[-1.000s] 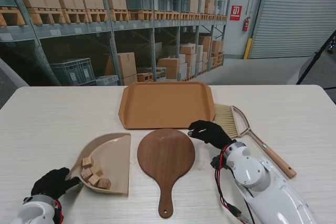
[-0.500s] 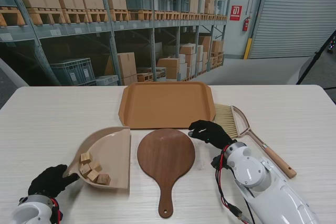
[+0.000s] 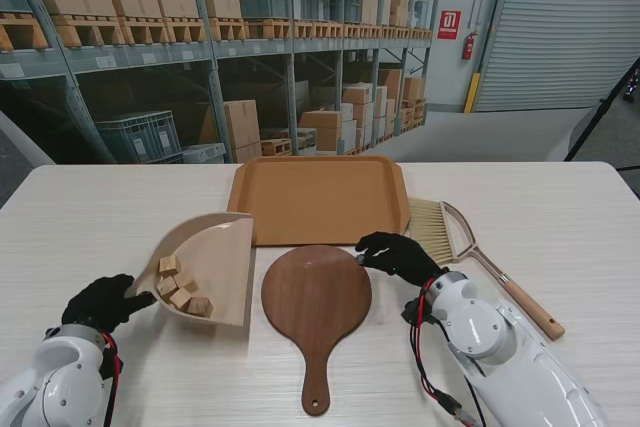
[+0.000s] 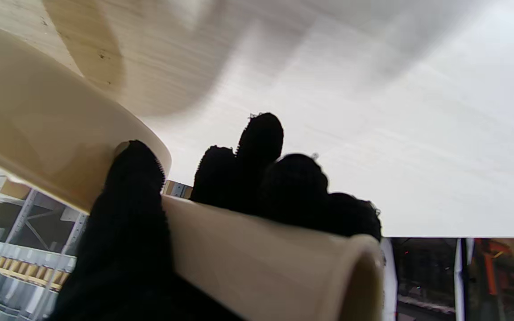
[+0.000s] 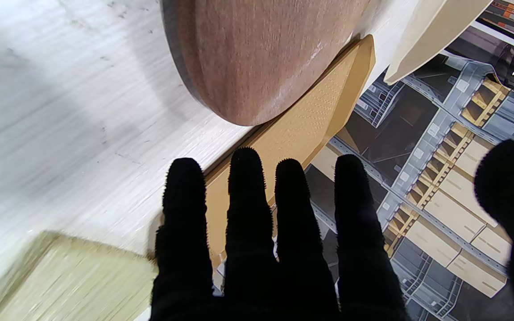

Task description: Sweep wood blocks off a wooden cutting board into a dustpan and pour them into a container

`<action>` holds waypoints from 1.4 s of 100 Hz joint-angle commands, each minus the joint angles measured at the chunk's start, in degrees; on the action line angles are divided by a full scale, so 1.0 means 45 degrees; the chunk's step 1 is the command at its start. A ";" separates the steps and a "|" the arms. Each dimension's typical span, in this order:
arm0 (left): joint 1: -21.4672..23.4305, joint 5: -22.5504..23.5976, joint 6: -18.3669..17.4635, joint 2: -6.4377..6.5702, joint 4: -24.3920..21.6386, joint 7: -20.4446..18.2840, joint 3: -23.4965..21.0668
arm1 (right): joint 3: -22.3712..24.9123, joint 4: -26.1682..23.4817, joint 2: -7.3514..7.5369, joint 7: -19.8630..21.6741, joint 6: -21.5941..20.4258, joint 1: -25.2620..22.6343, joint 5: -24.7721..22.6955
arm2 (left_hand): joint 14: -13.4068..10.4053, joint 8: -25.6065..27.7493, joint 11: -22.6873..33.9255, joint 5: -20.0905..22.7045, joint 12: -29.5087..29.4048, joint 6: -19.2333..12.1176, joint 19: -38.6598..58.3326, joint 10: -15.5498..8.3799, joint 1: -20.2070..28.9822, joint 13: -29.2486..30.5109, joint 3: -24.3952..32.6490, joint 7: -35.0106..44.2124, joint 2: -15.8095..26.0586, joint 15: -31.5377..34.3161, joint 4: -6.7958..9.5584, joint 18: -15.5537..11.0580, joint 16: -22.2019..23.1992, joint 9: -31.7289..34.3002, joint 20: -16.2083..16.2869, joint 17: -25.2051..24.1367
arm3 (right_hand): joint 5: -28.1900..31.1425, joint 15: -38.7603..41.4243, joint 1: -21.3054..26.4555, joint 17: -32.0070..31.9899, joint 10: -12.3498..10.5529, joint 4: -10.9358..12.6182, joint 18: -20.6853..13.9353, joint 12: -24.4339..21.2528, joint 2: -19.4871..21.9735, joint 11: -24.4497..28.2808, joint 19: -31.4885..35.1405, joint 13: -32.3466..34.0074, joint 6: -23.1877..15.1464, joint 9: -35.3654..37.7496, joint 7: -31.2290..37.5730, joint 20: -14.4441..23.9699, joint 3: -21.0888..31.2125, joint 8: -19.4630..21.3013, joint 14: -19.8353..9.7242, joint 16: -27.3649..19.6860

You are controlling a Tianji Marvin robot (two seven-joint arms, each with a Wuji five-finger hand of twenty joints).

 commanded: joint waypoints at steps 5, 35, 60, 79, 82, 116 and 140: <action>-0.0858 0.0230 -0.0403 0.0202 0.0184 -0.0566 -0.0002 | -0.0036 0.0017 0.0008 0.0236 -0.0017 -0.0071 0.0038 | -0.2297 0.0363 1.3004 0.1276 0.0218 0.0565 0.0354 -0.3546 0.1998 0.1345 0.1484 0.0509 0.1489 0.0714 0.0076 -0.0444 -0.0036 0.1163 0.0100 0.0005 | 0.0129 0.0233 0.0172 0.0008 -0.0128 0.0214 0.0349 0.0162 -0.0145 0.0266 0.0390 0.0211 -0.0146 0.0171 0.0085 0.0300 0.0072 -0.0050 -0.0039 0.0179; -0.3266 0.0209 -0.1115 0.0312 0.2091 -0.0483 0.0723 | -0.0090 0.0082 0.0052 0.0379 -0.0112 -0.0032 -0.0029 | -0.2731 0.0493 1.2828 0.1025 0.0163 0.0412 0.0181 -0.3961 0.1734 0.1280 0.1326 0.0623 0.1887 0.0450 0.0086 -0.0863 -0.0121 0.1002 -0.0185 0.0136 | 0.0161 0.0223 0.0152 0.0020 -0.0123 0.0209 0.0359 0.0171 -0.0130 0.0261 0.0389 0.0204 -0.0156 0.0211 0.0074 0.0297 0.0077 -0.0041 -0.0061 0.0177; -0.5309 0.0005 -0.1583 0.0419 0.3936 -0.0632 0.1674 | -0.0151 0.0104 0.0060 0.0444 -0.0162 -0.0002 0.0010 | -0.2997 0.0524 1.2791 0.0826 0.0120 0.0336 0.0140 -0.4181 0.1717 0.1222 0.1223 0.0765 0.2055 0.0324 0.0094 -0.1106 -0.0125 0.0902 -0.0378 0.0195 | 0.0212 0.0225 0.0174 0.0018 -0.0129 0.0211 0.0363 0.0178 -0.0124 0.0260 0.0386 0.0218 -0.0155 0.0240 0.0083 0.0295 0.0071 -0.0028 -0.0048 0.0180; -0.6908 -0.0258 -0.1981 0.0525 0.5586 -0.1017 0.2514 | -0.0199 0.0109 0.0060 0.0471 -0.0155 0.0002 0.0044 | -0.3131 0.0516 1.2726 0.0635 0.0056 0.0321 0.0139 -0.4319 0.1704 0.1177 0.1158 0.0886 0.2187 0.0216 0.0106 -0.1256 -0.0127 0.0813 -0.0529 0.0232 | 0.0234 0.0230 0.0193 0.0009 -0.0147 0.0215 0.0353 0.0188 -0.0124 0.0269 0.0379 0.0241 -0.0152 0.0271 0.0082 0.0292 0.0080 -0.0019 -0.0057 0.0182; -0.7140 -0.0303 -0.1988 0.0529 0.5818 -0.1030 0.2662 | -0.0211 0.0112 0.0060 0.0477 -0.0150 0.0006 0.0050 | -0.3146 0.0517 1.2718 0.0619 0.0045 0.0319 0.0134 -0.4333 0.1695 0.1163 0.1148 0.0913 0.2210 0.0195 0.0105 -0.1267 -0.0131 0.0803 -0.0546 0.0230 | 0.0251 0.0223 0.0191 0.0012 -0.0151 0.0214 0.0344 0.0188 -0.0118 0.0265 0.0380 0.0225 -0.0145 0.0261 0.0086 0.0292 0.0078 -0.0016 -0.0013 0.0181; -0.9402 -0.0869 -0.2382 0.0479 0.8283 -0.0770 0.4321 | -0.0341 0.0175 0.0047 0.0521 -0.0157 0.0054 0.0160 | -0.3000 0.0244 1.2276 0.0226 -0.0339 0.0266 -0.0237 -0.4317 0.1586 0.0794 0.1049 0.1060 0.2339 -0.0440 0.0111 -0.1383 -0.0229 0.0420 -0.0868 0.0022 | 0.0239 0.0221 0.0185 -0.0004 -0.0139 0.0212 0.0359 0.0188 -0.0094 0.0239 0.0374 0.0201 -0.0141 0.0195 0.0067 0.0292 0.0047 -0.0007 -0.0041 0.0182; -1.0772 -0.1198 -0.2457 0.0405 0.9789 -0.0619 0.5680 | -0.0226 0.0052 0.0054 0.0487 -0.0189 -0.0028 0.0137 | -0.2786 -0.0063 1.1669 0.0159 -0.0811 0.0335 -0.0425 -0.4193 0.1516 0.0691 0.1055 0.1137 0.2280 -0.1103 0.0177 -0.1290 -0.0335 0.0252 -0.0979 -0.0033 | 0.0247 0.0226 0.0203 0.0001 -0.0127 0.0215 0.0344 0.0194 -0.0099 0.0256 0.0375 0.0206 -0.0142 0.0213 0.0056 0.0293 0.0050 -0.0003 -0.0052 0.0182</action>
